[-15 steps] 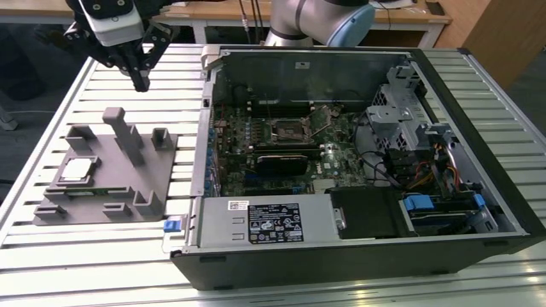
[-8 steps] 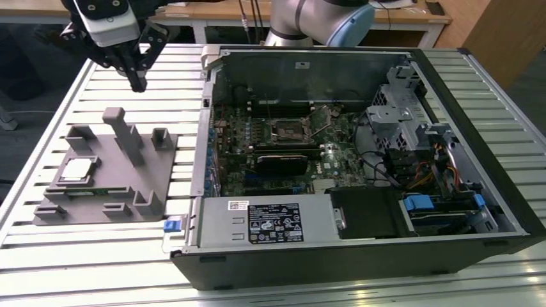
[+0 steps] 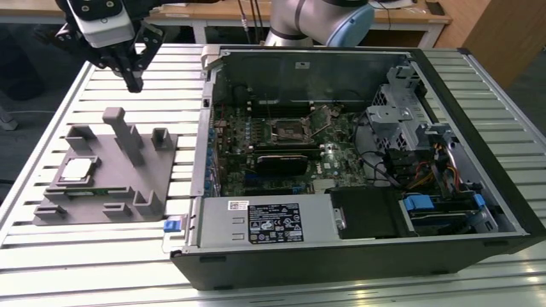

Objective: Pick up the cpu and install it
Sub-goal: 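Reach for the cpu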

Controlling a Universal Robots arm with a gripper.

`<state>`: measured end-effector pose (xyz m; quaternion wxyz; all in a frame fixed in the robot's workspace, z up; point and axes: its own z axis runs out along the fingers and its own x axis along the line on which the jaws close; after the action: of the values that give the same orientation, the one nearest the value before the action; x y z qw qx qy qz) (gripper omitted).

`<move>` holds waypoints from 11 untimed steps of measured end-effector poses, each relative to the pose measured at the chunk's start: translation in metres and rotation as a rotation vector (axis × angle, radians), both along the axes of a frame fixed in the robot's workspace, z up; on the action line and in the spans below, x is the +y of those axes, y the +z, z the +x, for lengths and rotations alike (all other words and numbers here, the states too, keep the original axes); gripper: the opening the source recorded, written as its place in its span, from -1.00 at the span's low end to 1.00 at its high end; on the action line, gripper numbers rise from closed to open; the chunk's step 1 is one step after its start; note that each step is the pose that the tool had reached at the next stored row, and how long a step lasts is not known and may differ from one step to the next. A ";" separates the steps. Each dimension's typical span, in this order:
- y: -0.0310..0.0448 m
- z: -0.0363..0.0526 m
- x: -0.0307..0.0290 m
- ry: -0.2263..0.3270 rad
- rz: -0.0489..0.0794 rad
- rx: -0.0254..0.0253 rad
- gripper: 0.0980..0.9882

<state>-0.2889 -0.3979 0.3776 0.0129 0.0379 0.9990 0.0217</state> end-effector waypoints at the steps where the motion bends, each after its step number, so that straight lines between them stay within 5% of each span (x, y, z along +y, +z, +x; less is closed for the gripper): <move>1: -0.0001 -0.0010 0.0000 0.000 0.000 0.0000 -0.98; 11: -0.0009 -0.0138 0.0001 0.000 0.000 0.0000 -0.98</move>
<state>-0.3027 -0.3978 0.3768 0.0129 0.0378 0.9990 0.0217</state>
